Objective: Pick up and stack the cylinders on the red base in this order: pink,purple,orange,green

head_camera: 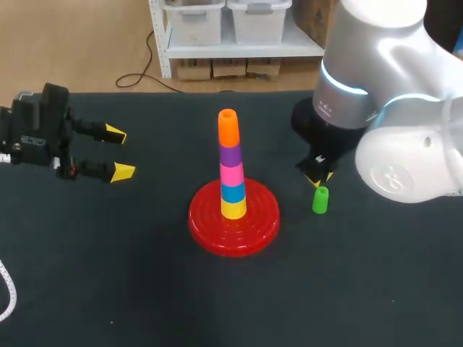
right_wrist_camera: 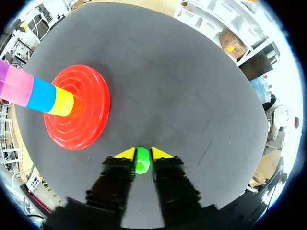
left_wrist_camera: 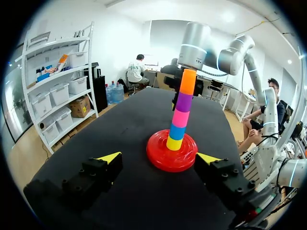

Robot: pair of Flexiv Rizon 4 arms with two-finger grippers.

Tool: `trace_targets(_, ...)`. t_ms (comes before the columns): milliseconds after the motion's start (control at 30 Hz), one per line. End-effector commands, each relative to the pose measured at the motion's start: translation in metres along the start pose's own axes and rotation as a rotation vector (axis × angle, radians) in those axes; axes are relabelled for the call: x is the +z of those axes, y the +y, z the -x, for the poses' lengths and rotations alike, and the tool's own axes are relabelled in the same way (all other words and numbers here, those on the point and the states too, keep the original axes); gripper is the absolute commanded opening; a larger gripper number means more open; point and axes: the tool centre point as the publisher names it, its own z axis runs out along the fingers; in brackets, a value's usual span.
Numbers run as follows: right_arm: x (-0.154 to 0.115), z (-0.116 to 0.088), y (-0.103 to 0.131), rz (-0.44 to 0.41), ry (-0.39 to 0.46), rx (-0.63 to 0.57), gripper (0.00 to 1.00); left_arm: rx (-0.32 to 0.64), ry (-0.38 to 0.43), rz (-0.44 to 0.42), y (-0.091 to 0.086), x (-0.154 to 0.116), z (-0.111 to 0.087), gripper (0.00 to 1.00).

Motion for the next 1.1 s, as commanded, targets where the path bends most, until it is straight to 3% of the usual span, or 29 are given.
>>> trace_targets(33,-0.001,-0.003,0.0,-0.003,-0.009,0.001,1.0,0.002,-0.005,0.001,0.0,0.0,-0.001,1.0)
trace_targets(767,0.008,-0.019,0.006,0.008,0.002,0.026,1.0,0.002,-0.005,0.001,0.0,0.0,-0.001,1.0)
trace_targets(833,0.009,-0.019,0.005,0.009,0.003,0.028,0.82,0.002,-0.005,0.001,0.0,0.0,-0.001,1.0)
trace_targets(867,0.009,-0.019,0.005,0.009,0.004,0.03,0.6,0.002,-0.005,0.001,0.0,0.0,-0.001,1.0)
trace_targets(900,0.009,-0.019,0.005,0.01,0.004,0.031,0.49,0.002,-0.005,0.001,0.0,0.0,-0.001,1.0)
trace_targets(1100,0.011,-0.018,0.003,0.013,0.006,0.039,0.4,0.002,-0.005,0.001,0.0,0.0,-0.001,1.0)
